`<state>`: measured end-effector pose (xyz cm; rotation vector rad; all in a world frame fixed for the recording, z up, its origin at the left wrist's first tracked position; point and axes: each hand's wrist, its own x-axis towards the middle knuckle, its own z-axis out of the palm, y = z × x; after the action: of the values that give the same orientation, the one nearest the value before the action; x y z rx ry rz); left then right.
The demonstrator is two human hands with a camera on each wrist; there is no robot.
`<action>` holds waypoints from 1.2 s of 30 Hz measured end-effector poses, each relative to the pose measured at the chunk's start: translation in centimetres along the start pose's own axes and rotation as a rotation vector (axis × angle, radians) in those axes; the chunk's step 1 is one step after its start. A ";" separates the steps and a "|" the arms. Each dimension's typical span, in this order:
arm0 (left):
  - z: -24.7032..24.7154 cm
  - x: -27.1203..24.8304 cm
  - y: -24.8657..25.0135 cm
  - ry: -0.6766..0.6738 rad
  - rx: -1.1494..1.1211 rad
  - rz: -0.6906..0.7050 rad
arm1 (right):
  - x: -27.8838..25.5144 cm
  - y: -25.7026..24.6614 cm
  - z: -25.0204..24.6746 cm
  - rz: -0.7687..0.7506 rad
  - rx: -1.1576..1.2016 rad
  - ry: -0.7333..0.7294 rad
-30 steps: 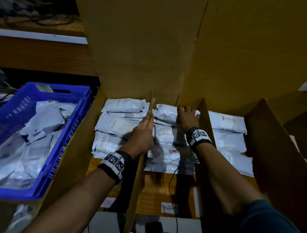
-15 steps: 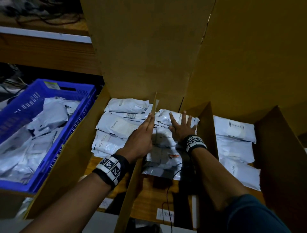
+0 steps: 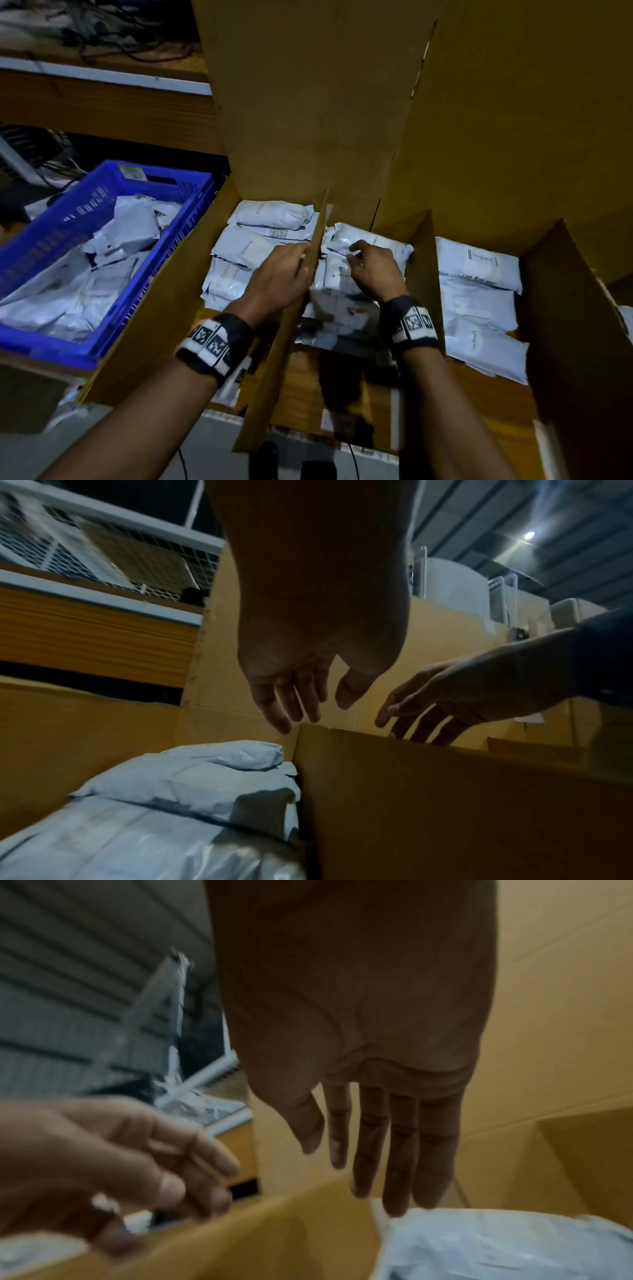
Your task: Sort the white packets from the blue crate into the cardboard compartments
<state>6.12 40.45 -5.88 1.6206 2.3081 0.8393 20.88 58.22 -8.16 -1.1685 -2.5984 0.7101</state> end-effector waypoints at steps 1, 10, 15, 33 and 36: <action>-0.5 -1.2 -0.2 0.005 0.000 -0.039 | -1.6 -0.9 -0.1 -0.025 0.018 0.014; -6.8 -14.1 -3.8 0.032 0.046 -0.195 | -10.8 -9.5 2.9 -0.338 0.098 0.083; -12.6 -17.6 -9.4 0.133 0.116 -0.233 | -13.1 -16.2 4.6 -0.443 0.071 0.045; -23.4 -25.6 -32.9 -0.229 0.243 -0.114 | -16.1 -42.4 23.8 -0.296 -0.025 -0.065; -24.5 -24.4 -34.0 -0.315 0.244 -0.064 | -15.3 -42.7 26.9 -0.204 -0.101 -0.087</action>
<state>-23.24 1.91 -8.40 1.6225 2.2854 0.2704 -6.58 13.27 -9.66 -0.8981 -2.8037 0.6056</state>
